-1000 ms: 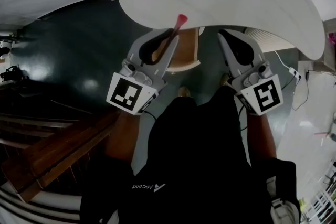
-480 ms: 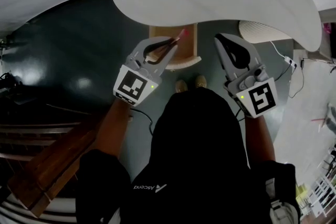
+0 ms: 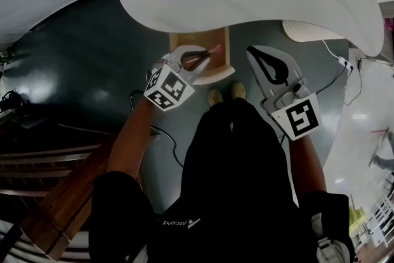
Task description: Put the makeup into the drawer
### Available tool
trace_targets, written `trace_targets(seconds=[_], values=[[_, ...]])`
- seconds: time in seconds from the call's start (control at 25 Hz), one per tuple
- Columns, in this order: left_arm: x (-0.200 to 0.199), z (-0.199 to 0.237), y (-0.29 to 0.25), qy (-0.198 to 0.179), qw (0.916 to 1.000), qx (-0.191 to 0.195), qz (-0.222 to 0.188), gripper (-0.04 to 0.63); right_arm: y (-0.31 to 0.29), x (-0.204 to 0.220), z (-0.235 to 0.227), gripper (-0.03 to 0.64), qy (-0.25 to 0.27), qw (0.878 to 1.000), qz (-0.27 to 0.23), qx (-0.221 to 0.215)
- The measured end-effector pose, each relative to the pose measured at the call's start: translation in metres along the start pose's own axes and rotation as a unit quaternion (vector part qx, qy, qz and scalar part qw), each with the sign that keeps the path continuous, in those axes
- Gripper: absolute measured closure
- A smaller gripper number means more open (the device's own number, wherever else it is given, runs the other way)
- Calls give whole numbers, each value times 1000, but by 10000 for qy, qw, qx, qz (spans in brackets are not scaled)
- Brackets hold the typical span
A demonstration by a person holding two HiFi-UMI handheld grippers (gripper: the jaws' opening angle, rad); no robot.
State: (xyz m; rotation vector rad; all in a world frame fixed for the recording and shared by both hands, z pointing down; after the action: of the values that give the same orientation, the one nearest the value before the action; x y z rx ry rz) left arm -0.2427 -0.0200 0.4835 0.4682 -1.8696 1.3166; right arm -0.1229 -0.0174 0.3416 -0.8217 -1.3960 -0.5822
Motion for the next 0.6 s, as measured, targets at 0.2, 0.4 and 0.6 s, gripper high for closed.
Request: trace_targets(seconds=[0.2,0.4,0.6], values=[[30,4,-32,-229,9982,403,393,541,4,19,-5,614,-78,9998,160,119],[60,8,-64,-326,9945,755,655,541,8,36,-16,614,-180,9989,313,315],[85,9,-92,-410,9892,1081,902,541,6,51,-26,614,-239,9977,454,451]])
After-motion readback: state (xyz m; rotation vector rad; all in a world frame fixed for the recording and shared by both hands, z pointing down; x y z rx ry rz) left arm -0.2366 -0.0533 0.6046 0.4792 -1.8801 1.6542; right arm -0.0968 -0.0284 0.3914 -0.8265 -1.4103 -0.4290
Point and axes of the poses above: the fingertips, and each gripper's own axes: y backward along the fingers, z to its left, x out of its underside, the point moved 3 cm from there along y, backward along the fingers, and after that the axes turned 3 degrees about -x, right-handed, at the moved point
